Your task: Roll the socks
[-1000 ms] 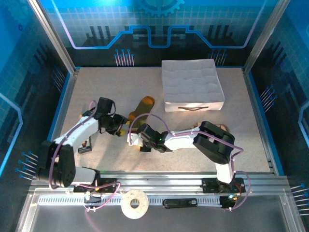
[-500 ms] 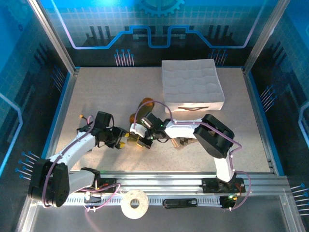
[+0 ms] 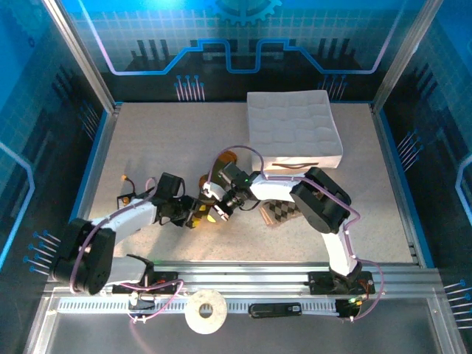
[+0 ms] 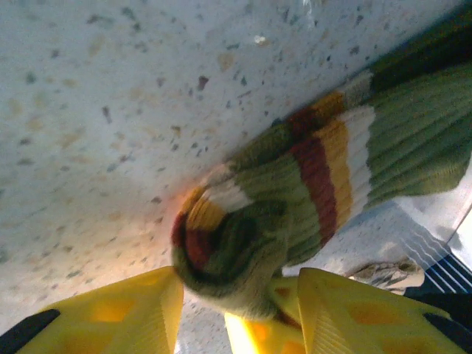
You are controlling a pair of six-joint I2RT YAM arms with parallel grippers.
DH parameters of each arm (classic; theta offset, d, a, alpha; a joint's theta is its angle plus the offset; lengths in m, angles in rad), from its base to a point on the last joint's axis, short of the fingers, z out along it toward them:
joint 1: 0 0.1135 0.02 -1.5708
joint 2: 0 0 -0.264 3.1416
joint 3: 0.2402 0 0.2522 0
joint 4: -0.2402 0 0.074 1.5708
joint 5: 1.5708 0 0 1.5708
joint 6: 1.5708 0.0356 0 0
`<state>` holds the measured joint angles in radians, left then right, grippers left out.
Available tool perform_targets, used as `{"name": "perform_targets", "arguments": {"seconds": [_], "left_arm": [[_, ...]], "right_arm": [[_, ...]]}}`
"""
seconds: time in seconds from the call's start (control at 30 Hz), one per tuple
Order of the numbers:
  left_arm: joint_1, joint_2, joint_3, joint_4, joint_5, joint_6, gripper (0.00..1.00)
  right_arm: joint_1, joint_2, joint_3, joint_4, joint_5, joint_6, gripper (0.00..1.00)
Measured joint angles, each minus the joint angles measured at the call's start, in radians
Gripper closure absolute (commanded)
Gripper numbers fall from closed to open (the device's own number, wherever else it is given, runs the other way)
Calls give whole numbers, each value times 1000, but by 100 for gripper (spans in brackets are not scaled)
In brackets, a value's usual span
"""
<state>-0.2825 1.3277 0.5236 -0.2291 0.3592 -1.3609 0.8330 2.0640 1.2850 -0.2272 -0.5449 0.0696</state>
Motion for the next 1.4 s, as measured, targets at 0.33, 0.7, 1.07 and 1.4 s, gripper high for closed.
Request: {"name": "perform_targets", "arguments": {"seconds": [0.33, 0.7, 1.07, 1.4], "left_arm": [[-13, 39, 12, -28, -21, -23, 100], [-8, -24, 15, -224, -24, -108, 100], [78, 41, 74, -348, 16, -88, 100], [91, 126, 132, -385, 57, -24, 100]], "right_arm": [[-24, 17, 5, 0, -66, 68, 94], [74, -357, -390, 275, 229, -200, 43], [337, -367, -479, 506, 643, -690, 41], [377, -149, -331, 542, 793, -784, 58]]}}
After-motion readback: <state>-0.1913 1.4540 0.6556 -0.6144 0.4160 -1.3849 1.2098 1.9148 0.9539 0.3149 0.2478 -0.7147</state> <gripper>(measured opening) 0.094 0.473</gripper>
